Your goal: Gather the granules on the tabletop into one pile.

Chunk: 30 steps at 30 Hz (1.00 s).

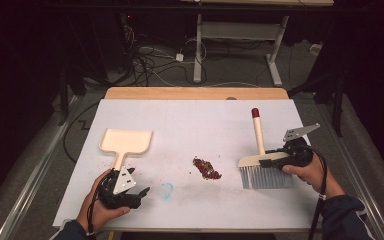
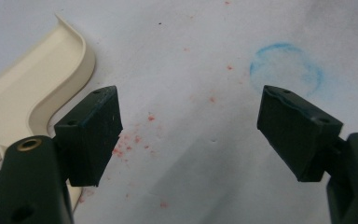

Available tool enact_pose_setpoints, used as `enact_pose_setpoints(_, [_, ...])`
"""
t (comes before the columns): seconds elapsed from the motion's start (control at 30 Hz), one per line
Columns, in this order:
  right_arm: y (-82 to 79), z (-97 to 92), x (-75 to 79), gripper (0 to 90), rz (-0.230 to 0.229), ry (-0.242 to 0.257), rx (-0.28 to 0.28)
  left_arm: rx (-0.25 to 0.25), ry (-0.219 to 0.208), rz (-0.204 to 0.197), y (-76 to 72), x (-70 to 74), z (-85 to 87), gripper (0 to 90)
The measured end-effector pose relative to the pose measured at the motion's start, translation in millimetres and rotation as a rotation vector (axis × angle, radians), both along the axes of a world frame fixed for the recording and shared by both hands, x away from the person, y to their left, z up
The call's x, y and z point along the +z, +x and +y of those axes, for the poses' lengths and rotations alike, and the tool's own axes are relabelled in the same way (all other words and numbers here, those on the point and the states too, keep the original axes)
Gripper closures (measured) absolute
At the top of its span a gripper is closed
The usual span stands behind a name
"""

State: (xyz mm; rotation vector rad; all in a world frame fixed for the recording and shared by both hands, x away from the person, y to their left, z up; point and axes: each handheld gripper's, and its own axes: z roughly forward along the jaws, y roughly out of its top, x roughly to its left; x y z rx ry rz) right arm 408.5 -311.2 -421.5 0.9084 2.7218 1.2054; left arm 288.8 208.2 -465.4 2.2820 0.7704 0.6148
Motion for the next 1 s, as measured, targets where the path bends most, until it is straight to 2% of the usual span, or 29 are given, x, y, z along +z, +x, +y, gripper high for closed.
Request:
enact_pose_setpoints(0.03, [1.6,-1.2,0.3,50.3,0.002,-0.001,-0.012,0.001,-0.002,0.012,-0.2,-0.5,-0.5,21.0])
enact_pose_setpoints(0.17, [7.8,-6.4,-1.5,47.5,0.025,0.008,-0.019,-0.011,0.014,0.007,0.6,-1.1,-2.5,21.0])
enact_pose_setpoints(0.23, [10.0,-9.0,-0.8,43.5,0.0,-0.014,-0.051,-0.013,0.014,0.008,0.7,-1.5,-3.1,21.0])
enact_pose_setpoints(0.27, [11.3,-11.2,0.3,47.8,-0.018,-0.03,-0.075,-0.013,0.015,0.009,0.7,-1.6,-3.3,21.0])
enact_pose_setpoints(0.37, [13.3,-15.9,4.4,46.2,-0.063,-0.043,-0.145,-0.013,0.016,0.01,1.0,-1.9,-3.4,21.0])
enact_pose_setpoints(0.43, [13.5,-15.2,4.7,46.9,-0.122,-0.079,-0.202,-0.012,0.015,0.009,1.0,-1.8,-3.4,21.0])
enact_pose_setpoints(0.6, [14.6,-10.7,-0.5,48.0,-0.196,-0.132,-0.312,-0.012,0.015,0.006,0.7,-1.4,-3.1,21.0])
enact_pose_setpoints(0.7, [13.1,-5.7,-2.4,47.2,-0.231,-0.124,-0.339,-0.011,0.014,0.003,0.7,-1.0,-2.9,21.0])
enact_pose_setpoints(0.77, [11.9,-1.4,-2.1,45.4,-0.252,-0.126,-0.333,-0.01,0.013,0.002,0.6,-0.7,-2.7,21.0])
enact_pose_setpoints(0.9, [8.2,5.7,1.3,41.8,-0.296,-0.094,-0.342,-0.01,0.014,0.002,0.5,-0.7,-2.6,21.0])
enact_pose_setpoints(1.0, [6.0,10.3,4.6,38.7,-0.327,-0.083,-0.37,-0.008,0.011,0.0,0.4,-0.5,-2.4,21.0])
